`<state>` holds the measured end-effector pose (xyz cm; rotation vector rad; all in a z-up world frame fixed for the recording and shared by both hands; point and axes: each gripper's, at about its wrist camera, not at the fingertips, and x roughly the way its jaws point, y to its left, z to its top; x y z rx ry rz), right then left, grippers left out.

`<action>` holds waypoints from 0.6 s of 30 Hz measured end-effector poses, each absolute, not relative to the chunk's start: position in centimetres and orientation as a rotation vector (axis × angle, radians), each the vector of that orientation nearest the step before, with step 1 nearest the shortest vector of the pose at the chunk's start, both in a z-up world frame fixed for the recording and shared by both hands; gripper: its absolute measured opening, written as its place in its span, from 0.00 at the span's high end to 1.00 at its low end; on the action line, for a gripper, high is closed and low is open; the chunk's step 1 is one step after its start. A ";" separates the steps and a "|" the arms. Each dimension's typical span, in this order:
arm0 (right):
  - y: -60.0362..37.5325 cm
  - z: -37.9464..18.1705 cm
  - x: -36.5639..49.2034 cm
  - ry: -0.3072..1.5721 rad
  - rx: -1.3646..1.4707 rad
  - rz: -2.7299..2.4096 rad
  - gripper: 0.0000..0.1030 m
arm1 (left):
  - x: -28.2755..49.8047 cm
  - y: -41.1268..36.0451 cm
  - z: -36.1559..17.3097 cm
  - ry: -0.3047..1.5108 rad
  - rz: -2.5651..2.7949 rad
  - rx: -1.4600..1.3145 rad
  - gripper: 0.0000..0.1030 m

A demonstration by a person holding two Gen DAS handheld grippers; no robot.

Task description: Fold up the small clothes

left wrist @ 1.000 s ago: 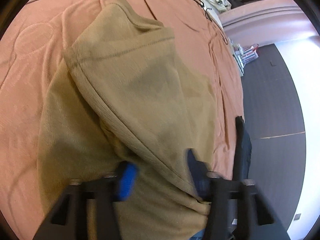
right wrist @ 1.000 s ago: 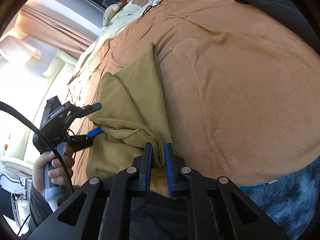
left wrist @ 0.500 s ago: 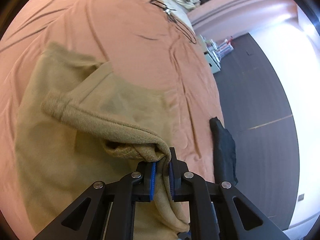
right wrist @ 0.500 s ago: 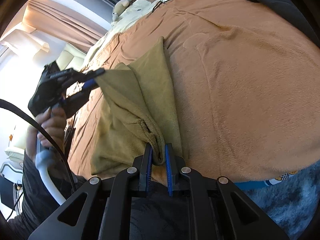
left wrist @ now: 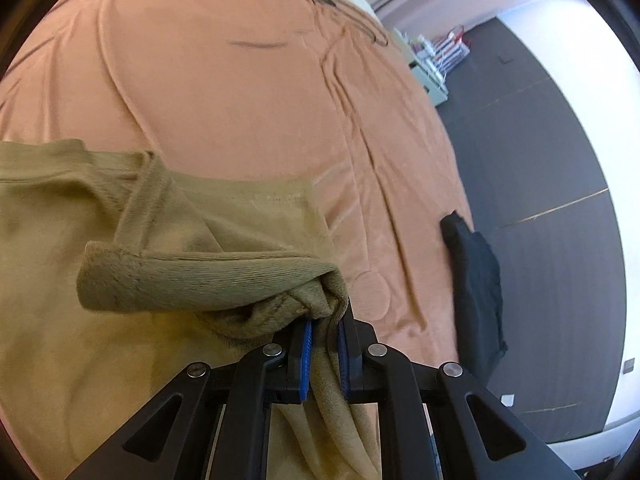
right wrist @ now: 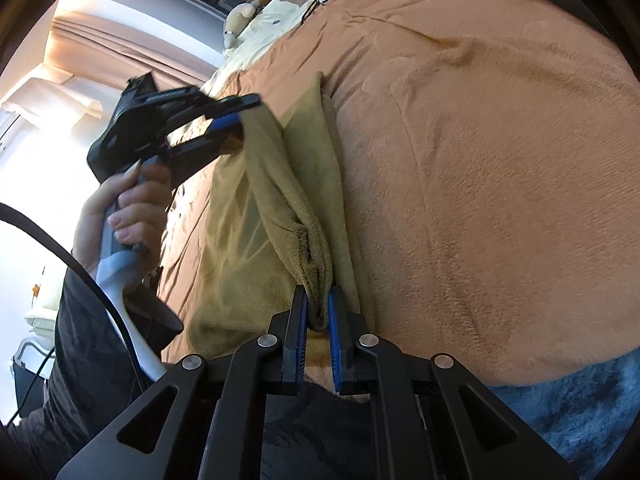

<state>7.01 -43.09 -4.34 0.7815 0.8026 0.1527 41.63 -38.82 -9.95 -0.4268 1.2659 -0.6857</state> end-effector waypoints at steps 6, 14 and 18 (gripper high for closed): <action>-43.2 -4.3 6.3 0.790 0.785 0.153 0.95 | 42.3 -40.4 -10.8 1.279 -0.721 -0.422 0.69; -43.4 -4.5 5.7 0.794 0.782 0.148 0.97 | 42.6 -37.7 -7.5 1.167 -0.703 -0.411 0.41; -43.5 -4.6 5.8 0.793 0.786 0.148 0.97 | 42.4 -34.8 -6.8 1.166 -0.641 -0.374 0.41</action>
